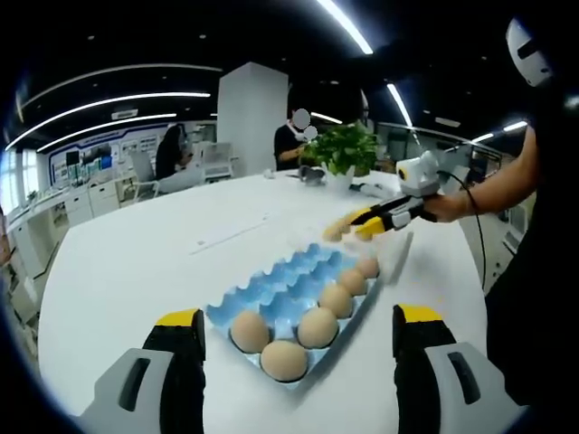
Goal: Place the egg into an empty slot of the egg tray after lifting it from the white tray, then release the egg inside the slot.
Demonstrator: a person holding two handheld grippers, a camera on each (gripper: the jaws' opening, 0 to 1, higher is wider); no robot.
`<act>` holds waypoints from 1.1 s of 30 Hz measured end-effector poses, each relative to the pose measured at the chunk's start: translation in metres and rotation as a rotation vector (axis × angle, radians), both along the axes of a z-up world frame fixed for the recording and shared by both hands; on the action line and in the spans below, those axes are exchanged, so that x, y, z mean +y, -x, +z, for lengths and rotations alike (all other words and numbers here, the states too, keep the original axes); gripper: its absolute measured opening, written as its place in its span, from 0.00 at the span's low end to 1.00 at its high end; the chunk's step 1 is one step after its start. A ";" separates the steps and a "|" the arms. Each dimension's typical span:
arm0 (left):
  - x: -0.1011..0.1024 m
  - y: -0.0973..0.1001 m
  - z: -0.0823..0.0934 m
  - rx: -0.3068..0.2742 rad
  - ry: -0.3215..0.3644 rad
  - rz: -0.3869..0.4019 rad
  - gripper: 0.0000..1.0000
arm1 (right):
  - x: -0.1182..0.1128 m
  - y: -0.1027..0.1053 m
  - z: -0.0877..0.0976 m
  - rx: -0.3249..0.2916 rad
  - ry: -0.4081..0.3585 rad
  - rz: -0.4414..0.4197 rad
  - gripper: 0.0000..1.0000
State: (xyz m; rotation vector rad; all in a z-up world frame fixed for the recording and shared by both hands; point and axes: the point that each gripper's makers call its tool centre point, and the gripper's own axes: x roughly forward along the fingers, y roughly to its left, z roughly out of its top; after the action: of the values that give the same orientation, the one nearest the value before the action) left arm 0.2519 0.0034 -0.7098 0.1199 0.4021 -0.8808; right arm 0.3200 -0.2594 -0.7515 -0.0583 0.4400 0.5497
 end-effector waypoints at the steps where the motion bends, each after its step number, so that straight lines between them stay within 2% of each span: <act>1: 0.000 0.000 0.000 0.001 0.000 -0.001 0.85 | -0.004 -0.001 0.001 -0.010 0.006 -0.013 0.27; 3: -0.001 0.000 -0.001 0.002 -0.001 -0.001 0.85 | -0.010 -0.001 0.000 -0.016 0.021 -0.021 0.28; 8: -0.002 -0.002 0.001 0.000 0.001 -0.002 0.85 | -0.021 0.001 -0.014 0.017 0.067 -0.041 0.28; 14: 0.001 -0.003 0.000 0.001 -0.002 0.001 0.85 | -0.025 0.002 -0.021 0.037 0.089 -0.042 0.27; 17: 0.001 -0.003 -0.001 0.003 -0.003 0.000 0.85 | -0.026 0.002 -0.022 0.026 0.133 -0.023 0.26; 19: 0.001 -0.004 -0.001 0.003 -0.003 0.001 0.85 | -0.026 0.004 -0.023 0.041 0.178 -0.005 0.26; 21: 0.001 -0.004 -0.001 0.004 -0.003 -0.001 0.85 | -0.026 0.005 -0.027 0.067 0.270 0.055 0.26; 23: 0.001 -0.005 -0.002 0.004 -0.007 -0.004 0.85 | -0.026 0.004 -0.030 0.121 0.356 0.118 0.26; 26: 0.001 -0.007 -0.001 0.001 -0.003 -0.002 0.85 | -0.025 0.002 -0.035 0.277 0.378 0.160 0.26; 29: 0.001 -0.008 -0.001 0.000 -0.003 -0.001 0.85 | -0.023 -0.001 -0.041 0.352 0.431 0.217 0.27; 32: 0.002 -0.008 -0.002 0.000 -0.003 0.001 0.85 | -0.021 -0.001 -0.042 0.353 0.462 0.294 0.28; 33: 0.002 -0.008 -0.002 0.002 -0.004 0.001 0.84 | -0.018 -0.002 -0.042 0.298 0.478 0.370 0.28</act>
State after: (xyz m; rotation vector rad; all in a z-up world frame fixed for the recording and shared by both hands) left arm 0.2601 0.0058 -0.7122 0.1223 0.4057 -0.8795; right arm 0.3224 -0.2774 -0.7938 -0.5299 0.8556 0.8115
